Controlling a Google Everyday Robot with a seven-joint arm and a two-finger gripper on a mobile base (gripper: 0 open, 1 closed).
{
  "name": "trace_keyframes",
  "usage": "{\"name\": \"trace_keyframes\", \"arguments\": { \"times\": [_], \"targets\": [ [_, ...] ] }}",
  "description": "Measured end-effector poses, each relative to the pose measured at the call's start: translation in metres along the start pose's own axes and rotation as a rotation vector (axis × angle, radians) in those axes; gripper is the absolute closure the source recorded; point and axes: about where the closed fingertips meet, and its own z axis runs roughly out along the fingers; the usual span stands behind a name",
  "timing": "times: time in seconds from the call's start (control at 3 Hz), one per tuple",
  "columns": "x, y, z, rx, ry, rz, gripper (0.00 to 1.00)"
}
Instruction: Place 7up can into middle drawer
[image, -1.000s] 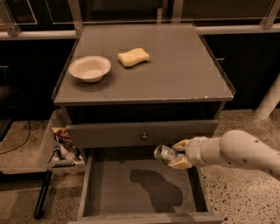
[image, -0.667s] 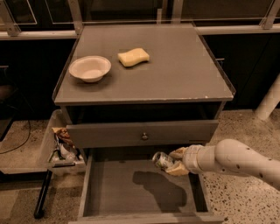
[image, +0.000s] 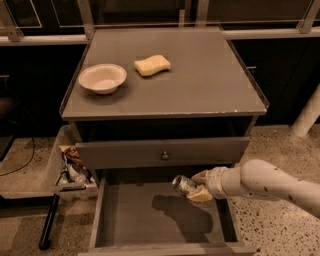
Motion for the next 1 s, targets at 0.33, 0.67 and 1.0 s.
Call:
{"name": "trace_keyframes", "arguments": {
  "times": [0.33, 0.67, 1.0],
  "targets": [
    [0.028, 0.008, 0.039, -0.008, 0.010, 0.045, 1.00],
    [0.052, 0.012, 0.074, 0.019, -0.004, 0.060, 1.00],
    [0.067, 0.016, 0.100, 0.025, -0.020, 0.066, 1.00]
  ]
}}
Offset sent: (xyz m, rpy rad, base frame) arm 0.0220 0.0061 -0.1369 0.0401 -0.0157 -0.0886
